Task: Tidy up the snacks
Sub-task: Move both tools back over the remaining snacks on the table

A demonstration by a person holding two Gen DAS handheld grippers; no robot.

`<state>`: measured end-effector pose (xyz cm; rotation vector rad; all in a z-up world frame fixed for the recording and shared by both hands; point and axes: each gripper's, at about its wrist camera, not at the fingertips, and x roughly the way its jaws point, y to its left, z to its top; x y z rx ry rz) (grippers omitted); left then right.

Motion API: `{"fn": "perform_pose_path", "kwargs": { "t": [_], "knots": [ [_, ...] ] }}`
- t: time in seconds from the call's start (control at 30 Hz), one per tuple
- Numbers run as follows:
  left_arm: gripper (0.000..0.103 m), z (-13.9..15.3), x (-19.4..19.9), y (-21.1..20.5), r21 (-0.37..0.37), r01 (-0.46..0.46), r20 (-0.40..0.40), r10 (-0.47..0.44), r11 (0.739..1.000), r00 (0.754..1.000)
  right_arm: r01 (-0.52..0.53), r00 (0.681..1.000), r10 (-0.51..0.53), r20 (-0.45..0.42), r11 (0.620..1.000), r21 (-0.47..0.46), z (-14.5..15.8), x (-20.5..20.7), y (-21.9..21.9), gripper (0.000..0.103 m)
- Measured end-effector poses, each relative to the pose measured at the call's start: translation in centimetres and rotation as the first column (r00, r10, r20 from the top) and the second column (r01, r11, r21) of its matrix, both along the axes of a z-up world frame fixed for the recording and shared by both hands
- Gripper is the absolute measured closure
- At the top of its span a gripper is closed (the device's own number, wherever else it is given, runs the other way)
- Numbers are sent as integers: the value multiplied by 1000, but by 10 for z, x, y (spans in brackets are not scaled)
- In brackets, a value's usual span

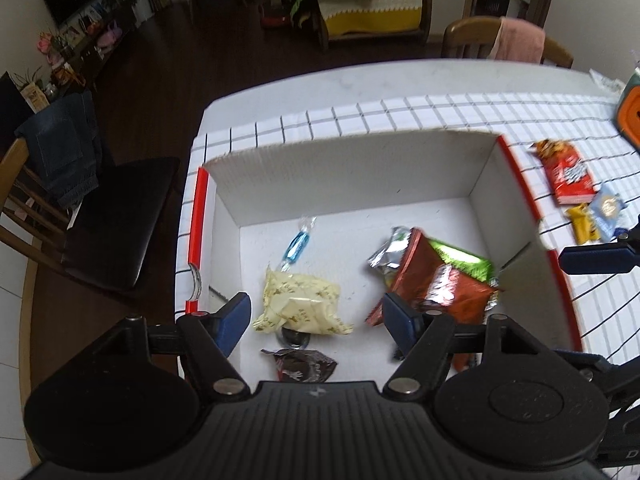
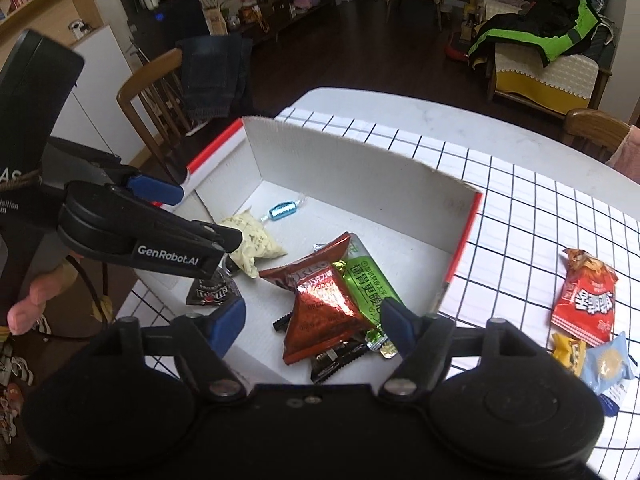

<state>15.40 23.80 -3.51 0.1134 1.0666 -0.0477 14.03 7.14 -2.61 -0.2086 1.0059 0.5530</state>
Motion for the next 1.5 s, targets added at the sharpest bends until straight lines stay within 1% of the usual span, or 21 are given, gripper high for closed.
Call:
{"fn": "perform_pose_path", "kwargs": {
  "t": [0.17, 0.37, 0.5, 0.63, 0.67, 0.73, 0.8, 0.93, 1.03, 1.23, 1.37, 1.5],
  "knots": [
    [24, 19, -13, -16, -16, 5, 65, -4, 1000, 998, 18, 999, -19, 31, 999, 47, 18, -9, -23, 21],
    [20, 37, -23, -42, -43, 21, 138, -15, 999, 990, 51, 996, -58, 62, 993, 102, 36, -19, -56, 18],
    [20, 44, -30, -65, -46, 21, 187, -12, 999, 982, 70, 994, -80, 76, 989, 132, 44, -25, -81, 17],
    [17, 50, -36, -91, -54, 49, 234, -35, 997, 972, 100, 990, -114, 84, 982, 163, 50, -30, -111, 14],
    [16, 51, -38, -98, -57, 60, 245, -44, 997, 968, 107, 989, -123, 87, 980, 170, 51, -31, -118, 9],
    [14, 51, -40, -112, -65, 80, 263, -60, 995, 963, 124, 984, -145, 101, 975, 187, 52, -34, -134, 4],
    [12, 50, -41, -127, -77, 99, 274, -74, 992, 959, 136, 982, -158, 101, 972, 194, 52, -36, -150, 4],
    [11, 44, -37, -154, -119, 123, 264, -88, 985, 960, 159, 976, -182, 117, 970, 183, 50, -40, -183, 1],
    [11, 36, -35, -174, -132, 128, 250, -92, 983, 964, 174, 976, -194, 101, 968, 180, 45, -39, -211, 1],
    [11, 18, -21, -213, -125, 136, 220, -106, 983, 970, 214, 968, -227, 109, 969, 121, 35, -32, -257, 1],
    [11, 2, -9, -239, -108, 130, 201, -106, 986, 974, 211, 967, -221, 126, 973, 90, 24, -24, -282, 1],
    [11, -13, 4, -262, -98, 120, 170, -102, 988, 980, 202, 970, -208, 126, 978, 59, 8, -13, -300, 1]
  ]
}}
